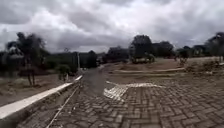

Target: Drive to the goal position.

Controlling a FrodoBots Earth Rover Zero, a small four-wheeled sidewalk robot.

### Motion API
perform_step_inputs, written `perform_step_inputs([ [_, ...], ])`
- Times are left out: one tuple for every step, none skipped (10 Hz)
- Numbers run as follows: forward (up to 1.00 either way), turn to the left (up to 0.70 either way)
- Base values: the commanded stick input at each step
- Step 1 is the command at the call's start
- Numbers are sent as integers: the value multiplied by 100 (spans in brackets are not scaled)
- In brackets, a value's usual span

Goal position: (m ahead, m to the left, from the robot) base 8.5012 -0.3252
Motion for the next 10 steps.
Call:
perform_step_inputs([
  [85, 0],
  [85, 0],
  [85, 0],
  [85, 0],
  [85, 0],
  [85, 0],
  [85, 0],
  [85, 0],
  [85, 0],
  [85, 0],
])
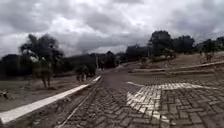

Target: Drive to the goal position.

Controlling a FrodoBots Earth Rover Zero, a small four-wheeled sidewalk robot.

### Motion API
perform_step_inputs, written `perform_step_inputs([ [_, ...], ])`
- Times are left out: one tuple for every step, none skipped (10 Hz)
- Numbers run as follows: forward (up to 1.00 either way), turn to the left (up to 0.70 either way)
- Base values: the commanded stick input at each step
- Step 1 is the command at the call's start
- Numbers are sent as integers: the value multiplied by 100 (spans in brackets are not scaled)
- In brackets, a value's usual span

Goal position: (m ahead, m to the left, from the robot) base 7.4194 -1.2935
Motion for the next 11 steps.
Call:
perform_step_inputs([
  [85, 0],
  [85, -17],
  [85, -27],
  [85, -10],
  [85, 0],
  [85, 0],
  [85, 0],
  [85, 0],
  [85, 0],
  [85, 0],
  [85, 0],
])
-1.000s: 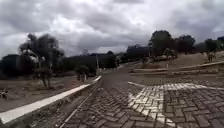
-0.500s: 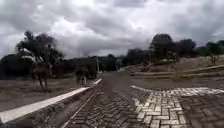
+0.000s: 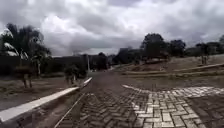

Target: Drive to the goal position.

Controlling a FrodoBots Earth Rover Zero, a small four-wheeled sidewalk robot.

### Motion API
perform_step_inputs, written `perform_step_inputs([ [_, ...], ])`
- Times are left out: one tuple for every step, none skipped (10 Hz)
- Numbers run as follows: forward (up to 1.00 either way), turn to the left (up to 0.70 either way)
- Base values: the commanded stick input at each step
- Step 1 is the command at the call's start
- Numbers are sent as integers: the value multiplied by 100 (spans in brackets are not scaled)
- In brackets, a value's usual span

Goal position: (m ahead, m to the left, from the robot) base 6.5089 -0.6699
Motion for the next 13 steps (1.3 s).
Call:
perform_step_inputs([
  [85, 0],
  [85, 0],
  [85, 0],
  [85, 0],
  [85, 0],
  [85, 0],
  [85, 0],
  [85, 0],
  [85, 0],
  [85, 0],
  [85, 0],
  [85, 0],
  [85, 0],
])
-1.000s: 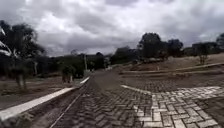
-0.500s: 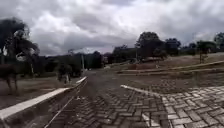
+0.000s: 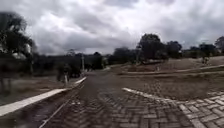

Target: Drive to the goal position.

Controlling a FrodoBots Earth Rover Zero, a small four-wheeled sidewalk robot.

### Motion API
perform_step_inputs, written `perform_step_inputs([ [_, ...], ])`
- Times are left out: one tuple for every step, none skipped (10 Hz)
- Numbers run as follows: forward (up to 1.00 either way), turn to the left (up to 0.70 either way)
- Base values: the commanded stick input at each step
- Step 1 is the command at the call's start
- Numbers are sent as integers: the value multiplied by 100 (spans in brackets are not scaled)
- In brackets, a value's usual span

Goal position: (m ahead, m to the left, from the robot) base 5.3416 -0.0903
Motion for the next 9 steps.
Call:
perform_step_inputs([
  [85, 0],
  [85, 0],
  [100, 20],
  [100, 27],
  [100, 10],
  [100, 0],
  [100, 0],
  [100, 0],
  [100, 0],
])
